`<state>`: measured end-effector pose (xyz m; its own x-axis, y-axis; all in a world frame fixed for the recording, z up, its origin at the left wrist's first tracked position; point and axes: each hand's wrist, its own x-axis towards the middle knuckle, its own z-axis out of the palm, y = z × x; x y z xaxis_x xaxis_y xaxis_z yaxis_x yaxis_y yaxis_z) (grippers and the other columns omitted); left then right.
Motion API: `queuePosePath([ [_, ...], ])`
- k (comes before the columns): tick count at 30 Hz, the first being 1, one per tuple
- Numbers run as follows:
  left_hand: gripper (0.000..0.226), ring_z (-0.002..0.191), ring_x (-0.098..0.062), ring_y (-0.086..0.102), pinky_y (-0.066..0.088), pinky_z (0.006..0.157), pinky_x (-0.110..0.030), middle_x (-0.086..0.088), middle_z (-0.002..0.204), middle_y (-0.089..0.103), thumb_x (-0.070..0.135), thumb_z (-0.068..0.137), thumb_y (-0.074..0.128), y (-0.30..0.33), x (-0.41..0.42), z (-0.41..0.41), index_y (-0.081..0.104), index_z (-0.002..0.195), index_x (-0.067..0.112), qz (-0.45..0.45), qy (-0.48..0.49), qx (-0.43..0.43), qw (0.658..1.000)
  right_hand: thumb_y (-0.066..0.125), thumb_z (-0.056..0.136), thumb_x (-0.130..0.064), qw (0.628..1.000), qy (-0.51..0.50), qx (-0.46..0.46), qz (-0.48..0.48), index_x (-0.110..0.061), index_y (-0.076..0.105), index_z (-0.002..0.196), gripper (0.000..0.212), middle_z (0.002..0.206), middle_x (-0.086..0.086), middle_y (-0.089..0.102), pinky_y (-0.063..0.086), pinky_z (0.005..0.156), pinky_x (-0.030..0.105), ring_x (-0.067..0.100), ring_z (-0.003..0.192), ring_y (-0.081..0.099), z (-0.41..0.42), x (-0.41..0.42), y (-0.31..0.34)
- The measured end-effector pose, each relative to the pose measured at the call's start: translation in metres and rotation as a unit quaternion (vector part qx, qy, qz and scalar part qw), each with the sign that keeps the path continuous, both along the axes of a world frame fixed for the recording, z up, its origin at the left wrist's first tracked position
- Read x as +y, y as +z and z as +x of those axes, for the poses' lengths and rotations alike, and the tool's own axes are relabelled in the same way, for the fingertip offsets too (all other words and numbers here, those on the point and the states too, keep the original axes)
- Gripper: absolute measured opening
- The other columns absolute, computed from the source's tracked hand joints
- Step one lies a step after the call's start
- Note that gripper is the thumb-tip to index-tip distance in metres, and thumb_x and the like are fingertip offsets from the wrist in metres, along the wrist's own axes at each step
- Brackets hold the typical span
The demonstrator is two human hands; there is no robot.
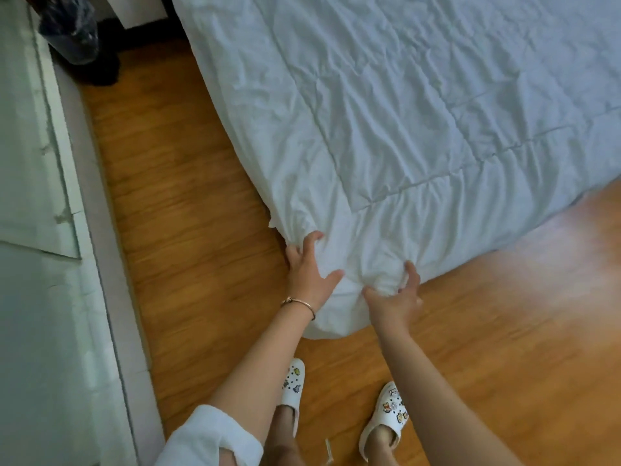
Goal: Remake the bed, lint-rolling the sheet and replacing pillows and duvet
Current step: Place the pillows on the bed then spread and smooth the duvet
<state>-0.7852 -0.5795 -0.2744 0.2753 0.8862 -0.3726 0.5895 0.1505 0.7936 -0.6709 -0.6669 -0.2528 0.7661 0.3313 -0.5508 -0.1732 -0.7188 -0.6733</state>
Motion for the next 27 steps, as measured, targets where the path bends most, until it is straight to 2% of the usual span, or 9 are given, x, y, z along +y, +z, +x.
queuePosePath([
  [3,0.08,0.104,-0.02,0.044,0.033,0.089,-0.016,-0.005,0.12,0.029,0.026,0.077,0.079,0.035,0.001,-0.032,0.033,0.141,0.038,-0.073,0.005,-0.008,0.997,0.074,0.083,-0.013,0.996,0.017,0.087,0.026,-0.041,0.011,0.155,0.099,0.154,0.002,0.033,0.046,0.09,0.031,0.025,0.126,0.048,-0.013,-0.005,0.032],
  [5,0.082,0.113,-0.022,0.046,0.033,0.089,-0.017,-0.008,0.132,0.037,0.028,0.08,0.077,0.066,0.013,-0.043,0.028,0.145,0.038,-0.091,-0.013,-0.004,0.996,0.07,0.087,-0.012,0.992,0.085,0.075,0.052,-0.042,0.011,0.154,0.094,0.157,-0.004,0.03,0.043,0.098,0.03,0.02,0.132,0.043,-0.017,0.001,0.061],
  [7,0.079,0.127,-0.015,0.043,0.031,0.094,-0.012,0.002,0.145,0.04,0.028,0.084,0.074,0.101,0.027,-0.043,0.029,0.148,0.033,-0.05,-0.038,-0.043,0.997,0.065,0.09,-0.021,0.985,0.148,0.01,0.084,-0.051,0.019,0.15,0.081,0.148,-0.015,0.036,0.041,0.094,0.026,0.007,0.123,0.042,-0.013,0.007,0.094],
  [9,0.069,0.13,-0.006,0.04,0.03,0.1,-0.011,0.011,0.144,0.041,0.027,0.087,0.071,0.126,0.031,-0.044,0.036,0.146,0.03,0.008,-0.045,-0.083,0.996,0.063,0.091,-0.026,0.98,0.156,-0.03,0.121,-0.051,0.029,0.144,0.068,0.138,-0.023,0.038,0.038,0.088,0.02,0.001,0.117,0.04,-0.009,0.004,0.116],
  [14,0.056,0.121,-0.02,0.051,0.037,0.09,-0.016,-0.004,0.138,0.051,0.028,0.09,0.066,0.122,0.003,-0.06,0.043,0.14,0.032,-0.04,-0.091,0.001,0.995,0.06,0.094,-0.015,0.987,0.142,0.06,0.039,-0.031,0.038,0.142,0.055,0.139,0.005,0.045,0.046,0.087,0.03,0.017,0.105,0.046,-0.029,-0.025,0.114],
  [18,0.049,0.125,-0.019,0.048,0.034,0.094,-0.017,0.001,0.137,0.051,0.029,0.092,0.063,0.118,-0.007,-0.067,0.047,0.138,0.028,-0.003,-0.049,-0.025,0.998,0.058,0.095,-0.018,0.988,0.113,0.016,0.099,-0.035,0.039,0.141,0.052,0.133,-0.005,0.045,0.043,0.09,0.028,0.014,0.109,0.046,-0.03,-0.03,0.113],
  [20,0.051,0.124,-0.023,0.048,0.036,0.093,-0.018,-0.005,0.139,0.048,0.029,0.093,0.062,0.11,-0.008,-0.066,0.043,0.14,0.03,-0.04,-0.075,0.018,0.996,0.055,0.097,-0.018,0.989,0.124,0.033,0.074,-0.034,0.036,0.144,0.053,0.137,-0.001,0.045,0.042,0.09,0.027,0.016,0.11,0.047,-0.032,-0.038,0.105],
  [23,0.056,0.123,-0.028,0.048,0.039,0.099,-0.026,-0.014,0.138,0.044,0.029,0.095,0.057,0.103,-0.005,-0.065,0.035,0.146,0.032,-0.066,-0.131,0.1,0.984,0.051,0.099,-0.018,0.984,0.164,0.059,0.023,-0.031,0.029,0.151,0.058,0.149,0.004,0.039,0.04,0.094,0.026,0.025,0.127,0.047,-0.027,-0.048,0.09],
  [27,0.054,0.129,-0.025,0.046,0.041,0.102,-0.03,-0.006,0.147,0.041,0.033,0.095,0.051,0.107,0.015,-0.072,0.036,0.146,0.031,-0.056,-0.193,0.218,0.955,0.049,0.097,-0.017,0.973,0.222,0.038,-0.044,-0.031,0.044,0.143,0.049,0.157,0.008,0.022,0.05,0.093,0.033,0.029,0.126,0.048,-0.017,-0.037,0.088],
])
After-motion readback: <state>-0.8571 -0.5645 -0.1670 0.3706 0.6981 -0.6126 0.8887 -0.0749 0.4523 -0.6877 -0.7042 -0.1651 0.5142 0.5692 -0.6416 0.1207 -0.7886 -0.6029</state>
